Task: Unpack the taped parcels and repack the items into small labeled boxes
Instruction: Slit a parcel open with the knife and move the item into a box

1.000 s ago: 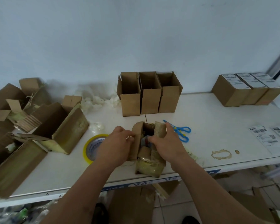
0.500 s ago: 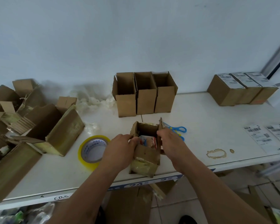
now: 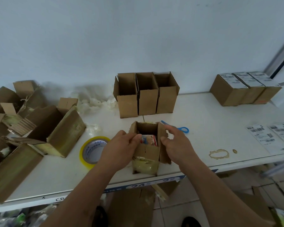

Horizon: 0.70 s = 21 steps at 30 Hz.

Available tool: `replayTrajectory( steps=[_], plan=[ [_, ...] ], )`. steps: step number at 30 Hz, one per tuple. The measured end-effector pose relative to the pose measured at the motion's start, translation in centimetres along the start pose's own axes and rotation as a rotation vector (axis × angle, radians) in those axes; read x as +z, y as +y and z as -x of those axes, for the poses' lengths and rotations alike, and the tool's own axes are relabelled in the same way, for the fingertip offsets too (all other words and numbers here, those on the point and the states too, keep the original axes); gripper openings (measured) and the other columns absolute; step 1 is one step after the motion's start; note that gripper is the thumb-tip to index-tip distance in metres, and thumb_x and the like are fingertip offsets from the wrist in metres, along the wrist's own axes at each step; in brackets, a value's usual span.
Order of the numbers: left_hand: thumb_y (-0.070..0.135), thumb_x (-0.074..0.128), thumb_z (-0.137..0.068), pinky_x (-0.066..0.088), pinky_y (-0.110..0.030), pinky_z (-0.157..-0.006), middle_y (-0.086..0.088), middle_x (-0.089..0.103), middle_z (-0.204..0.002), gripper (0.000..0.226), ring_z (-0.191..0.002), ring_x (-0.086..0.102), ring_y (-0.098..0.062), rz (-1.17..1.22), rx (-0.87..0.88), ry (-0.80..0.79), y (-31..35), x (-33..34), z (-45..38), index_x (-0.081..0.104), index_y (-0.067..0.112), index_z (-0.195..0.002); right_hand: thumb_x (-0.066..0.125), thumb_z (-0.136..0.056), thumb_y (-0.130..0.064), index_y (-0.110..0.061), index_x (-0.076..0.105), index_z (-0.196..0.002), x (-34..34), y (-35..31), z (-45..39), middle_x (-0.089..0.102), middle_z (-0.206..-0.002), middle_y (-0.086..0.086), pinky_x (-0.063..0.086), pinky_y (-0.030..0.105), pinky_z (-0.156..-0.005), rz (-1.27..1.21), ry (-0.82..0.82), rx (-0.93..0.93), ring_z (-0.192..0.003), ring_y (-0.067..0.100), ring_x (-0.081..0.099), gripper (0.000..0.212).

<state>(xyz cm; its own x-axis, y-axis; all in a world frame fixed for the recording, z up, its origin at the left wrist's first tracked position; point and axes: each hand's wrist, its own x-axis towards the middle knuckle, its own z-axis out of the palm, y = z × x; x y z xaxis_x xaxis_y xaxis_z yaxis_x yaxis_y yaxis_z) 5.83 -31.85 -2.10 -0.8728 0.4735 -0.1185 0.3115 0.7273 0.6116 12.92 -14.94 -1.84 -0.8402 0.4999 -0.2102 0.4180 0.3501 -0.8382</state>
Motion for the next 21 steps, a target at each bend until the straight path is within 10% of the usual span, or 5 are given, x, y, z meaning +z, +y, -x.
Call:
replayTrajectory(
  steps=[3,7,15,21],
  plan=[
    [0.054,0.037,-0.1,0.051,-0.03,-0.074,0.003,0.048,-0.106,0.036,-0.088,0.057,-0.012,0.041,0.015,-0.059,0.6,-0.5,0.6,0.063,0.031,-0.109,0.044,-0.102,-0.036,-0.034,0.049,-0.135,0.4,-0.2,-0.2,0.05,-0.127,-0.004,0.055,0.034,-0.087,-0.063,0.013,0.029,-0.108,0.012,0.054,0.033],
    [0.049,0.041,-0.1,0.039,-0.006,-0.062,0.007,0.048,-0.115,0.034,-0.09,0.051,0.001,0.214,-0.012,-0.084,1.2,-1.9,1.6,0.064,0.024,-0.106,0.05,-0.099,-0.042,-0.04,0.049,-0.114,0.9,-0.2,-0.4,0.054,-0.119,-0.005,0.056,0.026,-0.061,-0.167,-0.026,0.105,-0.095,0.013,0.062,0.016],
    [0.04,0.065,-0.091,0.042,-0.014,-0.082,0.018,0.037,-0.129,0.021,-0.107,0.049,-0.004,0.088,0.061,-0.158,-0.7,-2.0,3.2,0.056,0.023,-0.082,0.057,-0.096,-0.039,-0.031,0.05,-0.113,1.9,-0.3,-1.0,0.055,-0.117,-0.001,0.057,0.03,-0.071,-0.274,-0.032,0.146,-0.095,0.013,0.061,0.02],
    [0.057,0.071,-0.078,0.032,-0.026,-0.111,0.02,0.007,-0.155,0.09,-0.138,0.028,-0.012,-0.139,0.132,-0.18,-3.6,-1.6,2.6,0.023,0.036,-0.151,0.054,-0.099,-0.029,-0.038,0.037,-0.134,2.3,-1.0,-1.5,0.046,-0.114,-0.01,0.053,0.025,-0.066,-0.177,-0.088,0.037,-0.087,0.008,0.058,0.04]
  ],
)
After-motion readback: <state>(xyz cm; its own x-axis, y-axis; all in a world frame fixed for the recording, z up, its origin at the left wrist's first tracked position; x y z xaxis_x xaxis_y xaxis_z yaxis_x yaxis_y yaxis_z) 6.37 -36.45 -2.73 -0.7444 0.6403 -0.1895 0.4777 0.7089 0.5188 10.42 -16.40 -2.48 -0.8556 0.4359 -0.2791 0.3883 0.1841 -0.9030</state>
